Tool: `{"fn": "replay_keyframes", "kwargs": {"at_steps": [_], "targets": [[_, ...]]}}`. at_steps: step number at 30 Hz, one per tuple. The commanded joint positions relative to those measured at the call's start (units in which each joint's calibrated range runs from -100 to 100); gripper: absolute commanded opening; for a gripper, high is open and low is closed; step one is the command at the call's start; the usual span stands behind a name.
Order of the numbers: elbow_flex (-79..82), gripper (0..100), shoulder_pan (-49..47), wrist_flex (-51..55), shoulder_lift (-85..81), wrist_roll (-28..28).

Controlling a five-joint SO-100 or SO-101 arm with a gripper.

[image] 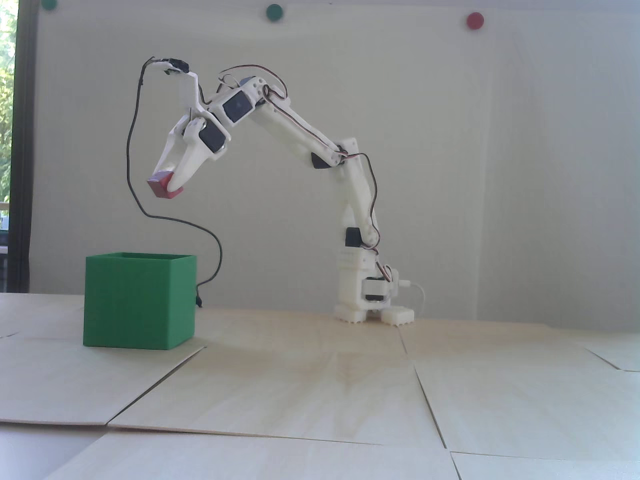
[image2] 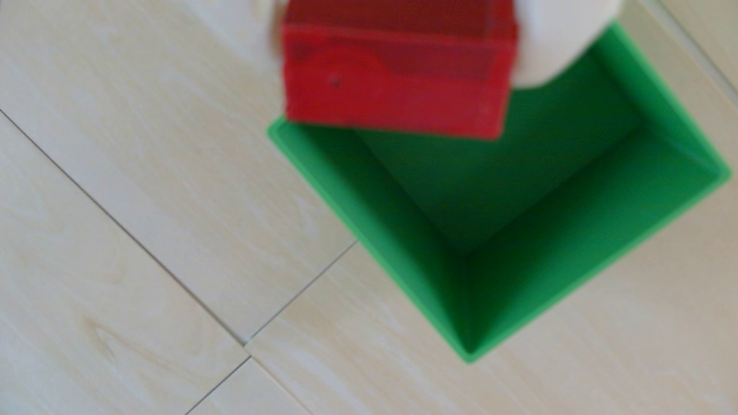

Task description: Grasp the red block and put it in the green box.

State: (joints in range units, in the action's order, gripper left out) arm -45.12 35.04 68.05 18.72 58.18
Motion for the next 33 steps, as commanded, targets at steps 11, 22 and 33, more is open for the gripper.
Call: {"fn": "replay_keyframes", "kwargs": {"at_steps": [11, 22, 33], "targets": [[-5.01, 2, -4.68, -0.18, -2.26, -0.09], [-5.01, 2, -9.67, -0.18, -1.39, -2.64], [-5.10, 2, -12.00, -2.45, 2.16, -2.64]]}}
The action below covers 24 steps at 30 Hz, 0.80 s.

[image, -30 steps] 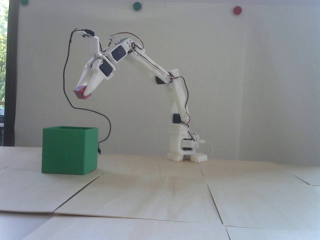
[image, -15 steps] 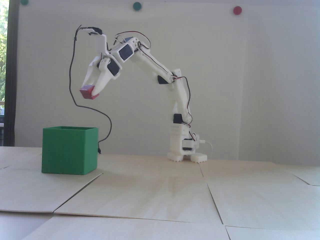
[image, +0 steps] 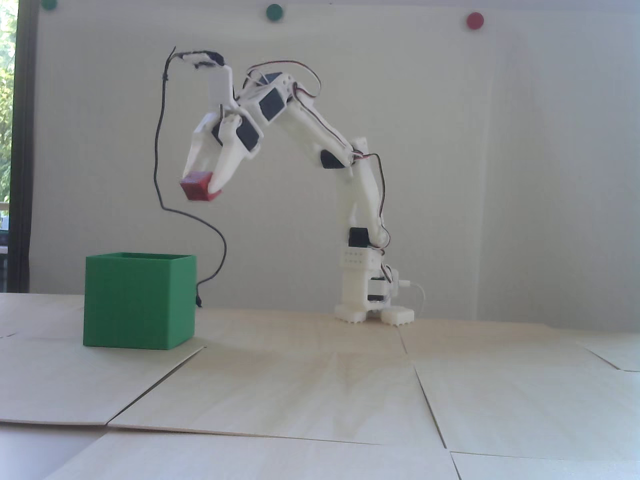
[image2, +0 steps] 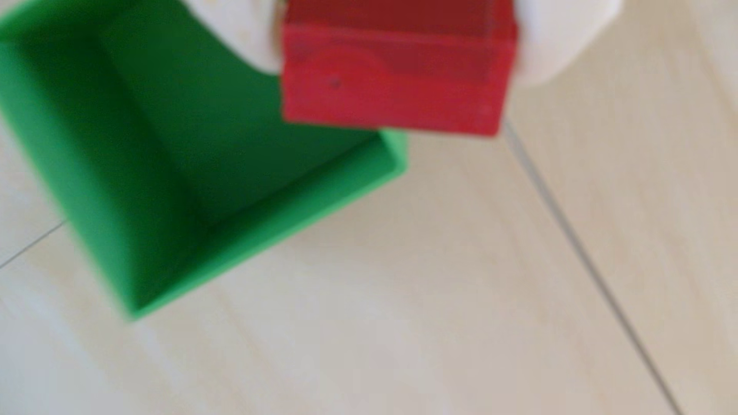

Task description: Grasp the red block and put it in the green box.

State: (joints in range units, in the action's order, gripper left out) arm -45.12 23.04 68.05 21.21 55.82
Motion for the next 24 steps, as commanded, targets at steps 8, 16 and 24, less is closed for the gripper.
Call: {"fn": "replay_keyframes", "kwargs": {"at_steps": [8, 16, 24], "targets": [[-5.01, 2, 3.86, -8.78, -0.09, -0.27], [-5.10, 2, 7.96, -8.78, -0.17, 0.09], [-5.10, 2, 9.57, -9.20, -0.17, 0.14]]}}
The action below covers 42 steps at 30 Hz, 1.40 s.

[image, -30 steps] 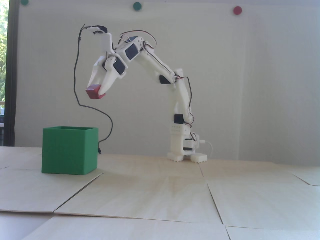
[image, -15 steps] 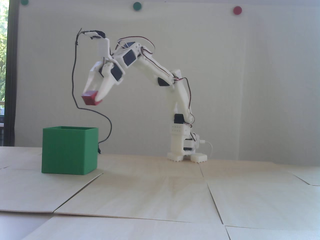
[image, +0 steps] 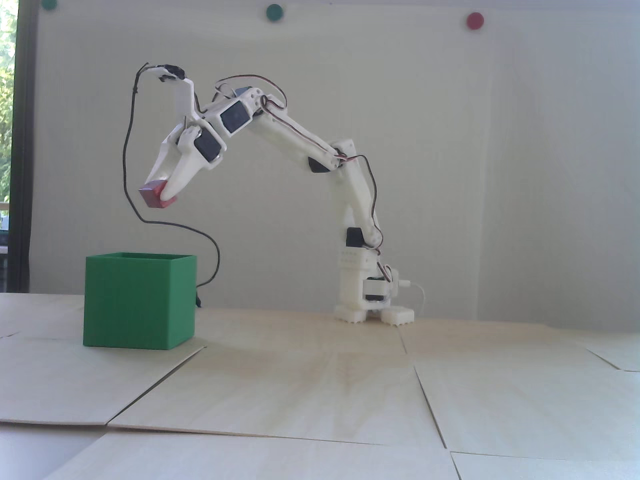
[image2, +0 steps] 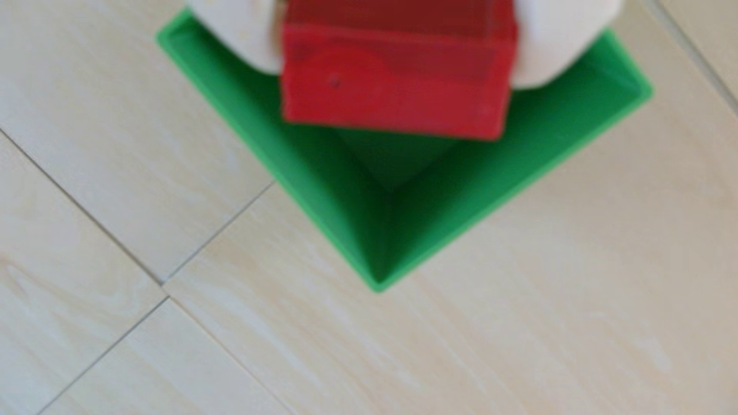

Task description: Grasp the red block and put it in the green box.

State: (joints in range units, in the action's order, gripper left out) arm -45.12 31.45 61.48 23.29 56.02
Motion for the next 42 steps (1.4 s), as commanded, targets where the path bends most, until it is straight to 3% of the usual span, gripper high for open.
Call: {"fn": "replay_keyframes", "kwargs": {"at_steps": [1, 3, 8, 9, 11, 12, 14, 18, 28, 38, 42], "targets": [[-5.10, 2, 1.16, -2.80, -2.25, -0.06], [-5.10, 4, 1.16, -2.63, -2.25, -0.01], [-5.10, 28, 1.08, -2.54, -2.25, 0.04], [-5.10, 26, 1.16, -2.80, -2.25, 0.46], [-5.10, 4, 0.84, -2.04, -2.25, 2.02], [-5.01, 0, 0.68, -1.62, -2.25, 1.81], [-5.10, 6, 0.60, -1.11, -2.25, 1.19], [-5.10, 2, 0.44, -1.03, -2.25, 1.13], [2.35, 2, -4.23, 2.52, -11.40, 1.13], [46.45, 2, -17.17, 2.77, -43.78, 1.03], [67.13, 2, -22.24, -3.89, -58.23, -1.42]]}}
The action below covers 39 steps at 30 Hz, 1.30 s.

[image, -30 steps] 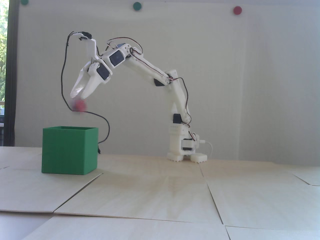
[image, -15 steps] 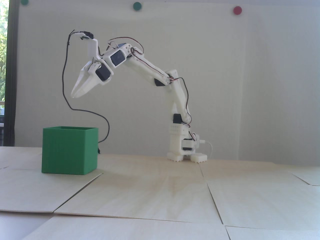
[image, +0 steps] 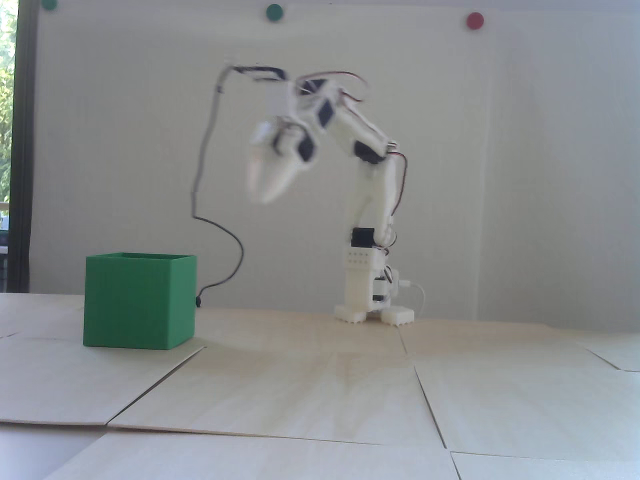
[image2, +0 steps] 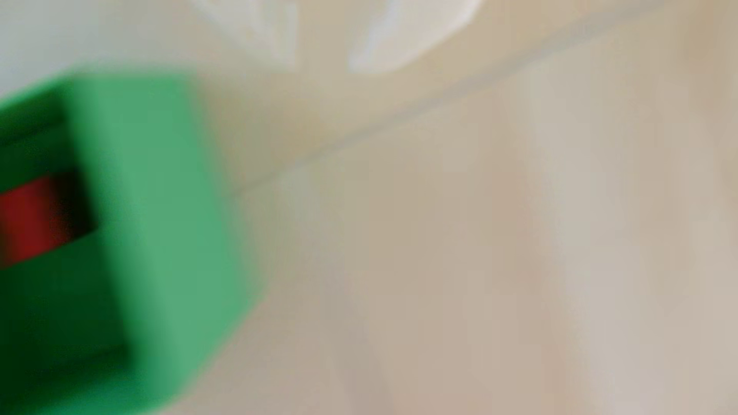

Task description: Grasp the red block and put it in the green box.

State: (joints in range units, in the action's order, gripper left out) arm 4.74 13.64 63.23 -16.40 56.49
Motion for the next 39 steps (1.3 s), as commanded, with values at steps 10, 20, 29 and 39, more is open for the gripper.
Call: {"fn": "replay_keyframes", "kwargs": {"at_steps": [10, 20, 29, 39], "targets": [[72.81, 2, -12.80, -29.16, -52.73, -3.44], [93.04, 2, -17.54, -11.29, -80.76, -6.67], [92.77, 2, -21.48, 14.09, -82.66, -6.88], [92.68, 3, -21.32, 13.84, -82.58, -6.88]]}}
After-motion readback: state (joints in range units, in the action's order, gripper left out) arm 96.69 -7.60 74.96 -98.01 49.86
